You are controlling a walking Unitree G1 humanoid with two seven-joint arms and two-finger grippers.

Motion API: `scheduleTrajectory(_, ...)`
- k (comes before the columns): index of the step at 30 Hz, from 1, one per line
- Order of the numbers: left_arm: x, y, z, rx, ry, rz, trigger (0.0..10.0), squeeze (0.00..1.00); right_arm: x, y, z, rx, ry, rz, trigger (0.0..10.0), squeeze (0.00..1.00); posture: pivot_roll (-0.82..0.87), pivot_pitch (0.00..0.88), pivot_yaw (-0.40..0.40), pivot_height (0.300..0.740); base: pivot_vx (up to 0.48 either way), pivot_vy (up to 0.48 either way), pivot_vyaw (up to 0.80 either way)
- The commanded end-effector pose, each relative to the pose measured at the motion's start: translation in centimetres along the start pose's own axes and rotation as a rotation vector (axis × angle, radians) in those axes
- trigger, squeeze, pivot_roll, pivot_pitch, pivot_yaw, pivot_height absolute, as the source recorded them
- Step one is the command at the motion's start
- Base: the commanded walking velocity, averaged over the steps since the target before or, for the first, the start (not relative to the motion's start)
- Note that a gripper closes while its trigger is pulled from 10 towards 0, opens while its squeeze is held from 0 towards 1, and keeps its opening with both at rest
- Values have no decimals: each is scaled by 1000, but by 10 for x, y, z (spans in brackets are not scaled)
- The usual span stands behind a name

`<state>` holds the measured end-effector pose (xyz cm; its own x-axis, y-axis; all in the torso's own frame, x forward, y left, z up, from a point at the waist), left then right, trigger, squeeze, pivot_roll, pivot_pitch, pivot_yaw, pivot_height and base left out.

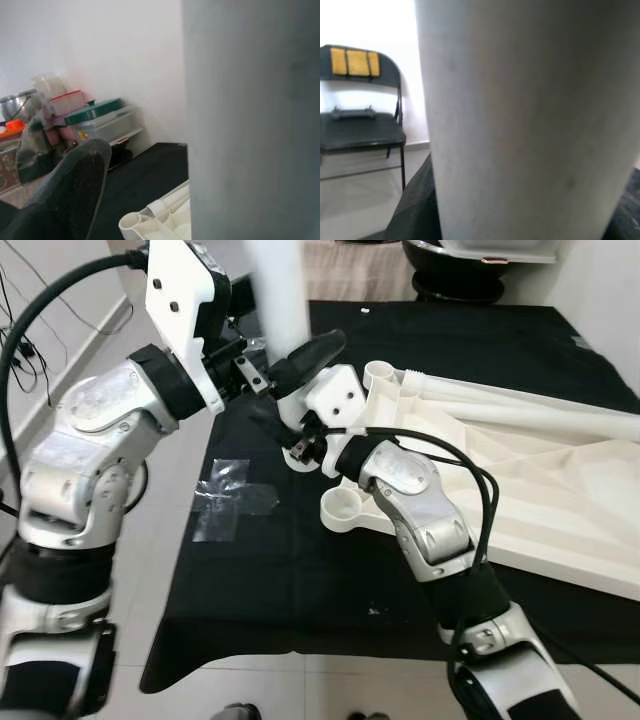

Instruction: Building children table

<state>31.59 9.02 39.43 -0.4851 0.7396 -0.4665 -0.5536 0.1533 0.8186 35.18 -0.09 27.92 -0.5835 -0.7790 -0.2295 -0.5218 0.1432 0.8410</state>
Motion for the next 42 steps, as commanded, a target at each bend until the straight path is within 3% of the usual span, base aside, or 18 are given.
scheduleTrajectory(1, -6, 3, -1, 19, -3, -27, 10000, 0, -4, 10, 18, 48, 72, -45, 10000, 0, 44, 83, -43, 740, 0, 0, 0)
scheduleTrajectory(7, -14, 0, -9, 48, -44, -36, 10000, 0, -5, 6, 21, 49, 76, -20, 10000, 0, 40, 82, -40, 740, 0, 0, 0)
scheduleTrajectory(8, -16, -2, -10, 54, -44, -36, 0, 0, -5, 1, 22, 52, 72, 1, 10000, 0, 41, 79, -39, 740, 0, 0, 0)
scheduleTrajectory(13, -18, -1, -8, 82, -21, -48, 0, 0, -5, -9, 19, 57, 46, 50, 10000, 0, 44, 80, -40, 740, 0, 0, 0)
scheduleTrajectory(15, -18, 3, -7, 131, -5, -65, 0, 0, -4, -22, 8, 73, -24, 116, 10000, 0, 47, 78, -42, 740, 0, 0, 0)
scheduleTrajectory(18, -18, 3, -7, 131, -5, -65, 0, 0, -4, -22, 8, 73, -24, 116, 10000, 0, 47, 78, -42, 740, 0, 0, 0)
scheduleTrajectory(20, -19, 6, -7, 163, -3, -74, 0, 0, -3, -32, -1, 99, -75, 163, 10000, 0, 52, 73, -45, 740, 0, 0, 0)
scheduleTrajectory(23, -18, 7, -9, 177, -11, -76, 0, 0, -1, -38, -5, 65, -90, 178, 10000, 0, 52, 73, -45, 740, 0, 0, 0)
scheduleTrajectory(24, -18, 7, -12, 189, -31, -75, 0, 0, 0, -42, -7, 16, -87, 177, 10000, 1000, 55, 69, -45, 740, 0, 0, 0)
scheduleTrajectory(25, -18, 7, -12, 189, -31, -75, 0, 0, 0, -42, -7, 16, -87, 177, 10000, 1000, 55, 69, -45, 740, 0, 0, 0)
scheduleTrajectory(26, -13, 5, -22, 223, -109, -65, 0, 0, -1, -38, -8, -119, -45, 111, 10000, 1000, 57, 67, -45, 740, 0, 0, 0)
scheduleTrajectory(30, -3, 0, -44, 322, -282, -37, 0, 0, -1, -27, 2, -202, 116, 26, 10000, 1000, 56, 63, -45, 740, 0, 0, 0)
scheduleTrajectory(31, -2, 0, -46, 337, -296, -33, 0, 0, -1, -27, 4, -205, 130, 25, 10000, 843, 56, 63, -45, 740, 0, 0, 0)
scheduleTrajectory(32, 1, -1, -51, 357, -335, -31, 0, 0, 0, -28, 9, -206, 185, 31, 10000, 843, 55, 61, -43, 740, 0, 0, 0)
scheduleTrajectory(33, 4, -2, -57, 381, -390, -22, 0, 0, 0, -29, 16, -214, 256, 42, 10000, 0, 54, 61, -42, 740, 0, 0, 0)
scheduleTrajectory(37, 15, -9, -73, 442, -517, 30, 0, 0, -4, -20, 25, -305, 369, 6, 10000, 0, 57, 62, -43, 740, 0, 0, 0)
scheduleTrajectory(42, 23, -19, -83, 478, -583, 79, 0, 0, -9, -8, 28, -271, 440, -34, 10000, 0, 58, 65, -41, 740, 0, 0, 0)
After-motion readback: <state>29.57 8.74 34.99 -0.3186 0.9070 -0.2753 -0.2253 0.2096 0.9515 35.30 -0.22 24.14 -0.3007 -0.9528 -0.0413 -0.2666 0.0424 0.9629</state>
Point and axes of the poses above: a point about 5 cm out from each wrist's last joint towards the gripper, its own x axis pointing back from the gripper into the wrist, its own y axis along the axis of the wrist's last joint, z = x × y, the point moved 4 cm from there along -x, pointing out of the wrist towards the gripper, and after that the axes turned 5 degrees about x, right-handed, at the moved point
